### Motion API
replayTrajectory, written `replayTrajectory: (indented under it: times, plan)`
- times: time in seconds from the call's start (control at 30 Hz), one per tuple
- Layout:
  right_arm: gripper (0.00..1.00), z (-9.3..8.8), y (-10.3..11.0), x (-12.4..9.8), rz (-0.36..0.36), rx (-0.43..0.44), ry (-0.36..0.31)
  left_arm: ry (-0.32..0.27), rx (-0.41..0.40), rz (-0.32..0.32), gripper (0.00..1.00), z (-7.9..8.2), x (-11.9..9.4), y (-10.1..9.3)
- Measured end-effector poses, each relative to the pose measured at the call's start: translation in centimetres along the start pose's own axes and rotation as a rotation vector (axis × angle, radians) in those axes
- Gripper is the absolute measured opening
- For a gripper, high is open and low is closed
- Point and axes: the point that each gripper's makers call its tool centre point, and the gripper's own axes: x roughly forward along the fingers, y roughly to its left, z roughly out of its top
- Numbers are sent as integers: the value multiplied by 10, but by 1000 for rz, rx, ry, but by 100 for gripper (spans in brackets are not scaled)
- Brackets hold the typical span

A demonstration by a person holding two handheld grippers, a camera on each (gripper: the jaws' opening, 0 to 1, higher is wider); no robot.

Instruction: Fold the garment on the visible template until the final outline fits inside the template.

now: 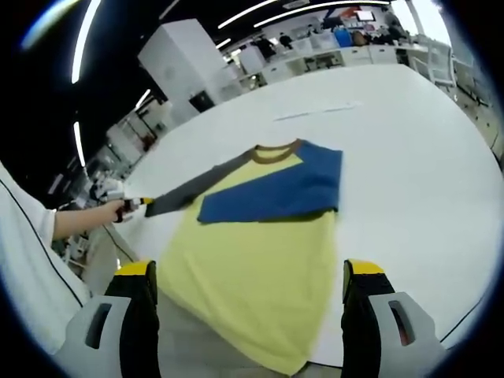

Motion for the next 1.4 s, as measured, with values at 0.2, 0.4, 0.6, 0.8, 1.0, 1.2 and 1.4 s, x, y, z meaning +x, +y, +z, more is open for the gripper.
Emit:
replayTrajectory:
  times: [0.2,0.4,0.6,0.8,1.0,1.2,1.4]
  plan:
    - [98,0,0,-4,1,0,-7,-44,-6,13,0,16,-7,1]
    - [98,0,0,-8,-1,1,-19,-82,-7,20,0,33,-14,-4]
    - [98,-2,0,-12,-3,5,-32,-123,-28,24,0,53,-22,-9]
    - [98,-3,1,-17,-4,8,-45,-164,-38,7,0,72,-32,-20]
    - [97,-4,1,-22,-6,12,-59,-214,-60,-28,0,93,-41,-32]
    - [97,-6,1,-27,-7,16,-75,-272,-76,-80,0,117,-49,-43]
    - [97,-8,1,-32,-6,20,-89,-317,-87,-132,0,136,-64,-61]
